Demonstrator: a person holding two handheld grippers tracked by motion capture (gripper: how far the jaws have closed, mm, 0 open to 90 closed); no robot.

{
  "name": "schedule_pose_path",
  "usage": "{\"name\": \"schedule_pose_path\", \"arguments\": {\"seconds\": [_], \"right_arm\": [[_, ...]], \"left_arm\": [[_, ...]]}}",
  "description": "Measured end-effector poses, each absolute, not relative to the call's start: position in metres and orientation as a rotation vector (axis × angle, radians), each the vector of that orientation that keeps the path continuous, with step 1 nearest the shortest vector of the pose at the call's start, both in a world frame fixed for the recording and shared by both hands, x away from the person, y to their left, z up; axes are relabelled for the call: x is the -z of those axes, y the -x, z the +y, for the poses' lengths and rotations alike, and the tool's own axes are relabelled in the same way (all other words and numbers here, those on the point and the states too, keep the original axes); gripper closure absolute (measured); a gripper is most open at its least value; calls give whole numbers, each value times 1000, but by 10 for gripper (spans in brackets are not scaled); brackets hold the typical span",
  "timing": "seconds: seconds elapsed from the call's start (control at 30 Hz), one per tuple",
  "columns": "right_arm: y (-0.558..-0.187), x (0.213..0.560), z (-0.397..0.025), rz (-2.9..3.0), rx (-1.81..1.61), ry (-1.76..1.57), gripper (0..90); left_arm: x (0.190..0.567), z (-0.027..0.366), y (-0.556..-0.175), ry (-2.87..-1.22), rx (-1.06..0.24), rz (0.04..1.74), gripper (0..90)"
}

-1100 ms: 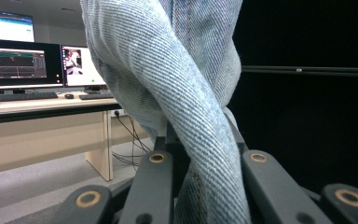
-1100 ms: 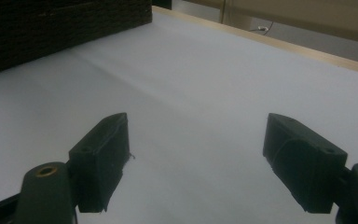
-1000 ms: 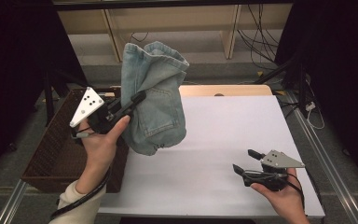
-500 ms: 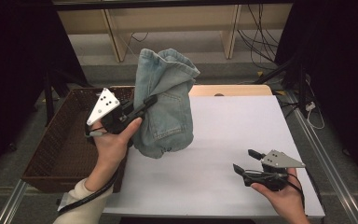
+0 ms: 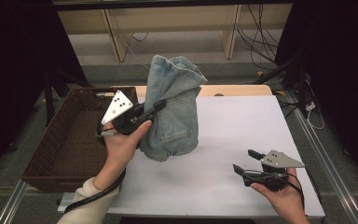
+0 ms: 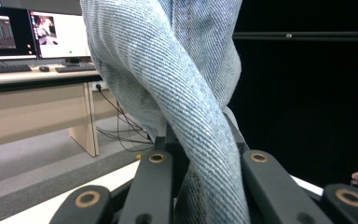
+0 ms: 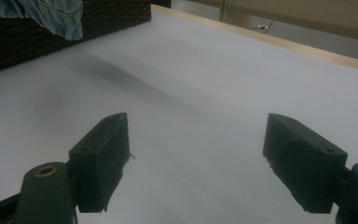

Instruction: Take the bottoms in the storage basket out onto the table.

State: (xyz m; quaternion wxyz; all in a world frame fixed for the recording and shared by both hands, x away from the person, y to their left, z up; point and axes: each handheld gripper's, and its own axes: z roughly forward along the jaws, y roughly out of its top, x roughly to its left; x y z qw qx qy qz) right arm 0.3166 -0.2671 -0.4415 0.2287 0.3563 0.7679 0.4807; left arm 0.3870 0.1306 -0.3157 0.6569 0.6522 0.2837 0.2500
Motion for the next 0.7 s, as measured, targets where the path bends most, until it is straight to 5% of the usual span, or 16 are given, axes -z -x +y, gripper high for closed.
{"name": "schedule_pose_path", "arguments": {"seconds": [0.7], "right_arm": [[-316,441,-268,2113,-1322,-983,236]], "left_arm": [[357,95,-397,-1611,-488,658,787]]}}
